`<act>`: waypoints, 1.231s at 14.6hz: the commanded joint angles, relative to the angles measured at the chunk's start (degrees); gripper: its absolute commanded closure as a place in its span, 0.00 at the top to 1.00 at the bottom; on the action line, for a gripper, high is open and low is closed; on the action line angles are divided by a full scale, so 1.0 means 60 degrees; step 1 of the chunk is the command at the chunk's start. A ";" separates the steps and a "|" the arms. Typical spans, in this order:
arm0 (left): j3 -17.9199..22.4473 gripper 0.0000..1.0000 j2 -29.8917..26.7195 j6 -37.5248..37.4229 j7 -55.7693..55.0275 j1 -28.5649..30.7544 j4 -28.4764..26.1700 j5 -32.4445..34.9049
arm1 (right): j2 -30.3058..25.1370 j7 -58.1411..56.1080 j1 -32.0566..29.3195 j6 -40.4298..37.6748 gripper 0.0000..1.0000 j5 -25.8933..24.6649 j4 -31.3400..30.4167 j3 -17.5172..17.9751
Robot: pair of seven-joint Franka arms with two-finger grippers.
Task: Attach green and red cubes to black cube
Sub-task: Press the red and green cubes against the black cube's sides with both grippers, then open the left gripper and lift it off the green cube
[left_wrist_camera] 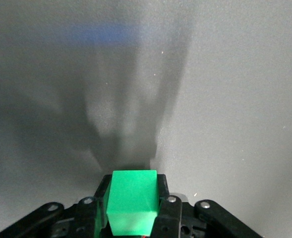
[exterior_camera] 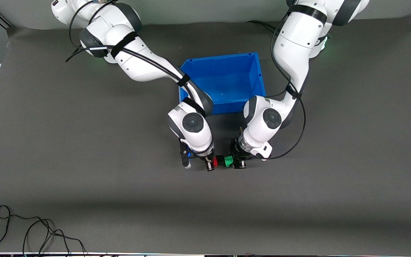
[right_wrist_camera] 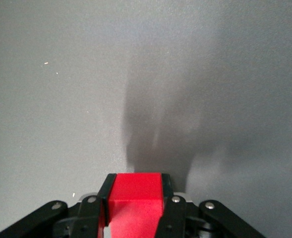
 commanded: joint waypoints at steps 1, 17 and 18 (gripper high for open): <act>0.0043 0.61 0.0143 0.0163 -0.0008 -0.0132 0.0201 0.0068 | 0.0172 0.0245 0.0080 -0.0024 0.00 -0.0203 0.0343 -0.0005; 0.1534 1.00 -0.1436 -0.1926 0.4904 0.0483 -0.1335 0.0068 | -0.0033 0.0362 -0.0389 -0.0257 0.00 0.0688 0.0357 -0.0034; 0.2016 1.00 -0.1671 -0.2570 0.5682 0.0483 -0.1424 0.0068 | -0.0033 0.0362 -0.0403 -0.0389 0.00 0.0807 0.0343 -0.0020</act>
